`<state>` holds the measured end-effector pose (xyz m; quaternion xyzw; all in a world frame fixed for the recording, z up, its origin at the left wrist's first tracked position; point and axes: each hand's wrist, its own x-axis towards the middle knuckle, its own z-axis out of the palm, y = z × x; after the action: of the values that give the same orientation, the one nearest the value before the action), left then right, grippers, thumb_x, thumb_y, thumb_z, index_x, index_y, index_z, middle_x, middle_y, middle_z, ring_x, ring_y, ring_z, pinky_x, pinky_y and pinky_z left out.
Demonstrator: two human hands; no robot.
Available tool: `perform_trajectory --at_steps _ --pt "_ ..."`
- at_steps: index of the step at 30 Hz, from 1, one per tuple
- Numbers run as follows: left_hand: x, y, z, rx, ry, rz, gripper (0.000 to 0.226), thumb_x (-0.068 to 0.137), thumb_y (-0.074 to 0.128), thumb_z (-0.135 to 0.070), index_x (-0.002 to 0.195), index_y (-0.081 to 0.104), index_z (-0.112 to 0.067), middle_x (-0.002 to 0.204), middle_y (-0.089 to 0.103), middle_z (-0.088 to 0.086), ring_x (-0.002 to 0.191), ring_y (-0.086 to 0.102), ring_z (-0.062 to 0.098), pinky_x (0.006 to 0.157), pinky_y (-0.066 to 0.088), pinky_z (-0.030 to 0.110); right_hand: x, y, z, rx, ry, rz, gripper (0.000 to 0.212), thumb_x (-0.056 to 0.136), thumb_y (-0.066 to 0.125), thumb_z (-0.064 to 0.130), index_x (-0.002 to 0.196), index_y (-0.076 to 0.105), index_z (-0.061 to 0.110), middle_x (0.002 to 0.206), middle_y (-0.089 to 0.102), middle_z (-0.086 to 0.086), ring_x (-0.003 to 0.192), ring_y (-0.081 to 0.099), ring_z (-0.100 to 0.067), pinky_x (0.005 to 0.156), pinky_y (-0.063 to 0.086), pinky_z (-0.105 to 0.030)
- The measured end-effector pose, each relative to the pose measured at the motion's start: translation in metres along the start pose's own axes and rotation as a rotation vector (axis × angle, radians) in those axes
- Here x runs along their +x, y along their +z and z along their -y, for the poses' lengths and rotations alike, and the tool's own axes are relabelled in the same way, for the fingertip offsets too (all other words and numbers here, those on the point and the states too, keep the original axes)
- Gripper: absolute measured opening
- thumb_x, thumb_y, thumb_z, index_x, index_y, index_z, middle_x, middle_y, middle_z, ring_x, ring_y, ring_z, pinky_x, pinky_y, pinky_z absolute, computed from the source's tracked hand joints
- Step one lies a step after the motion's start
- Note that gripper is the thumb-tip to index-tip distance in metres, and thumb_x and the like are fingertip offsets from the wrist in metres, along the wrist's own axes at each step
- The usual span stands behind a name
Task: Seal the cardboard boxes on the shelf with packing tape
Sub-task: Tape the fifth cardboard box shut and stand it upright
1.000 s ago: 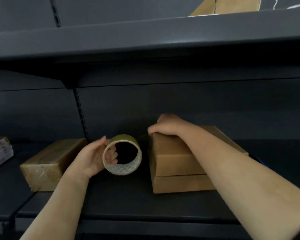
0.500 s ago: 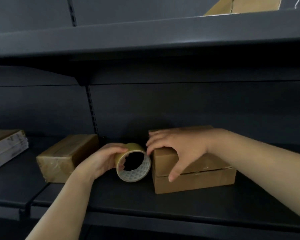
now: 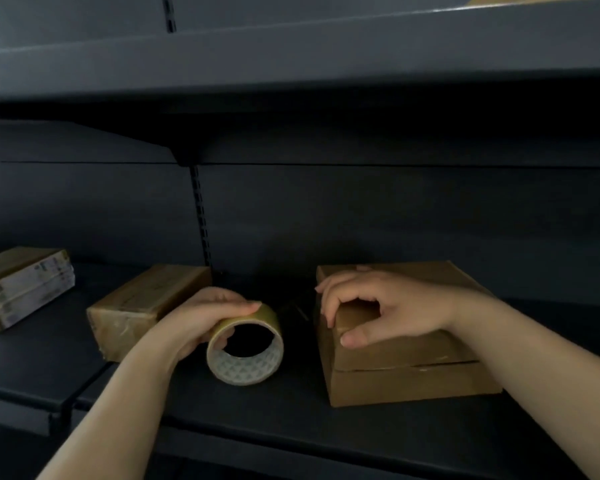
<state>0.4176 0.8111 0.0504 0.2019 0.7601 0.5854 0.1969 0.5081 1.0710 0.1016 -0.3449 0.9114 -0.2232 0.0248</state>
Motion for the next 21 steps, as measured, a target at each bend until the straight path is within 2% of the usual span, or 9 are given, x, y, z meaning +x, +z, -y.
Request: perform_trajectory --at_steps 3,5,8,10,13,15,18,19,21 --pt "-0.001 0.003 -0.008 0.124 -0.021 -0.001 0.042 0.045 0.081 -0.055 0.059 0.071 -0.018 0.041 0.052 -0.006 0.036 0.047 0.005 0.035 0.036 0.016 0.0 -0.001 0.0 0.048 -0.029 -0.038 0.013 0.085 0.065 0.019 0.096 0.065 0.011 0.107 0.061 -0.005 0.117 0.048 -0.018 0.101 0.033 -0.033" --pt "-0.001 0.005 -0.015 0.198 -0.003 -0.004 0.035 0.056 0.074 -0.048 0.068 0.072 -0.015 0.042 0.055 -0.008 0.037 0.049 0.002 0.035 0.036 0.015 -0.001 -0.001 -0.003 0.066 -0.011 -0.049 0.016 0.085 0.066 0.019 0.099 0.066 0.012 0.11 0.062 -0.003 0.119 0.049 -0.014 0.103 0.034 -0.028" --pt "-0.001 0.007 -0.019 0.286 -0.004 0.025 0.028 0.071 0.069 -0.042 0.078 0.071 -0.015 0.047 0.059 -0.011 0.042 0.054 -0.002 0.04 0.039 0.013 -0.008 -0.007 -0.006 0.206 0.103 -0.127 0.03 0.085 0.057 0.039 0.114 0.061 0.031 0.126 0.056 0.016 0.122 0.043 0.005 0.102 0.034 -0.017" --pt "-0.001 0.009 -0.02 0.313 -0.014 0.045 0.02 0.077 0.067 -0.037 0.079 0.072 -0.018 0.05 0.062 -0.012 0.046 0.057 -0.003 0.042 0.04 0.01 -0.017 -0.015 -0.009 0.291 0.227 -0.187 0.042 0.08 0.051 0.054 0.122 0.048 0.048 0.129 0.048 0.032 0.121 0.04 0.012 0.097 0.035 -0.01" --pt "0.001 0.01 -0.024 0.374 -0.011 0.066 0.015 0.081 0.067 -0.033 0.085 0.072 -0.019 0.058 0.066 -0.009 0.054 0.061 0.001 0.05 0.043 0.012 -0.043 -0.032 -0.021 0.155 0.472 -0.004 0.075 0.062 0.057 0.073 0.129 0.024 0.062 0.141 0.029 0.029 0.132 0.029 -0.004 0.105 0.031 -0.03" --pt "0.003 0.011 -0.029 0.42 0.017 0.075 0.016 0.082 0.068 -0.026 0.095 0.068 -0.017 0.064 0.067 -0.004 0.058 0.063 0.007 0.053 0.046 0.017 -0.067 -0.041 -0.028 0.118 0.612 0.02 0.09 0.051 0.056 0.083 0.13 0.019 0.062 0.145 0.025 0.021 0.133 0.026 -0.011 0.106 0.029 -0.036" --pt "0.005 0.015 -0.034 0.449 0.045 0.112 0.033 0.083 0.068 -0.018 0.112 0.057 -0.03 0.088 0.069 0.001 0.057 0.063 0.01 0.048 0.049 0.022 -0.1 -0.042 -0.028 0.126 0.71 -0.244 0.079 0.062 0.047 0.083 0.132 0.026 0.052 0.146 0.03 0.015 0.13 0.031 -0.01 0.098 0.029 -0.028" --pt "0.004 0.018 -0.036 0.469 0.047 0.144 0.039 0.083 0.067 -0.017 0.113 0.053 -0.038 0.097 0.065 0.001 0.057 0.064 0.01 0.049 0.05 0.022 -0.106 -0.037 -0.024 0.034 0.693 -0.323 0.074 0.064 0.045 0.078 0.131 0.025 0.054 0.145 0.029 0.017 0.133 0.028 -0.009 0.1 0.026 -0.027" --pt "0.006 0.026 -0.042 0.564 0.099 0.167 0.052 0.082 0.066 -0.014 0.112 0.048 -0.051 0.118 0.053 -0.007 0.067 0.063 0.007 0.058 0.049 0.02 -0.108 -0.019 -0.011 -0.274 0.62 -0.354 0.071 0.067 0.035 0.082 0.131 0.019 0.055 0.144 0.023 0.023 0.139 0.014 -0.003 0.113 0.011 -0.033"
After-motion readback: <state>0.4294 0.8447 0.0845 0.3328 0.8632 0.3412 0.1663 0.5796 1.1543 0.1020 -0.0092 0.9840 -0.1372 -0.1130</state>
